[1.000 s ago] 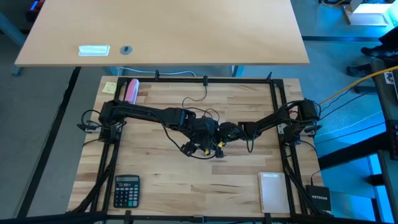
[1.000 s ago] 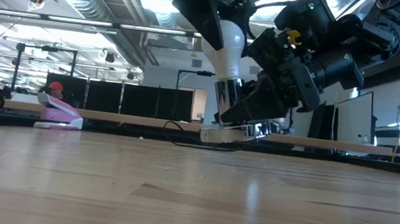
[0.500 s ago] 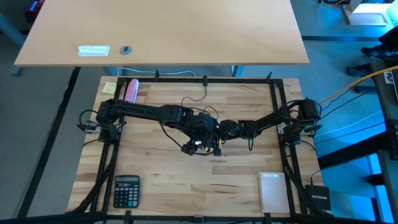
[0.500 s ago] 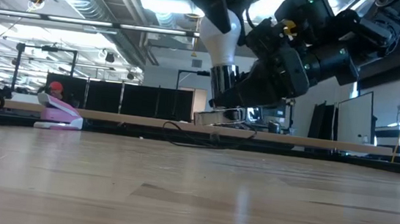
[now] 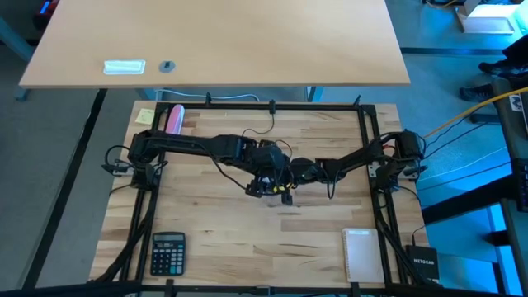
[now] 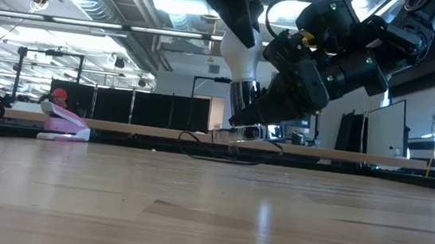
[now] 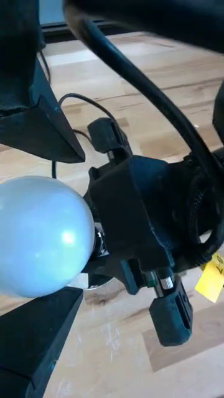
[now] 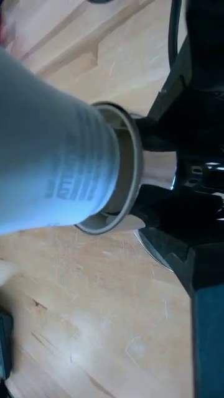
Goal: Screw lightbulb
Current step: Insert the lightbulb into the lamp
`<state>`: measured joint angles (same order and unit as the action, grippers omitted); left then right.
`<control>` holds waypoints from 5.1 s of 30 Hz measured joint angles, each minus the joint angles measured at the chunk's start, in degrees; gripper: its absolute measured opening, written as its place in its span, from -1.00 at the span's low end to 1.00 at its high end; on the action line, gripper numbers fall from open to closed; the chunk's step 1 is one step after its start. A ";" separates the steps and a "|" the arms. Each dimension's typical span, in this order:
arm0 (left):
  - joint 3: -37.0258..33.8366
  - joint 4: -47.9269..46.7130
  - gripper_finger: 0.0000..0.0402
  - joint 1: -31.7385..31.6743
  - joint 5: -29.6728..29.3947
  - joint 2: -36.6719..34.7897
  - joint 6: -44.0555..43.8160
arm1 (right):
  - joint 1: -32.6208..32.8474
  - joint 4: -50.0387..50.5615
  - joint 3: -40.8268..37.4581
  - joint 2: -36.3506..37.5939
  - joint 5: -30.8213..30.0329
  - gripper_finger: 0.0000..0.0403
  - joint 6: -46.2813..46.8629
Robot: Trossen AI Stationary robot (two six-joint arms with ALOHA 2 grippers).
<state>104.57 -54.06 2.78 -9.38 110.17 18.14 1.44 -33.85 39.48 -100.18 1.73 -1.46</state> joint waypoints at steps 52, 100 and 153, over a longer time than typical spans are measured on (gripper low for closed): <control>-1.50 -4.84 0.65 -5.79 6.77 -0.48 -61.36 | -2.32 2.83 -0.22 -0.07 -5.85 -0.11 -3.34; -2.23 1.26 0.43 -6.10 6.29 3.08 25.91 | -2.32 7.81 0.39 -0.15 -1.85 -0.11 -6.09; 1.55 -6.82 0.71 0.16 -4.36 -0.30 -66.68 | -2.21 7.01 0.63 -0.04 -2.43 -0.11 -3.54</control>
<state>106.13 -60.88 2.94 -13.74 109.87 -48.54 -0.78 -26.84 40.12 -100.22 -0.70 -4.99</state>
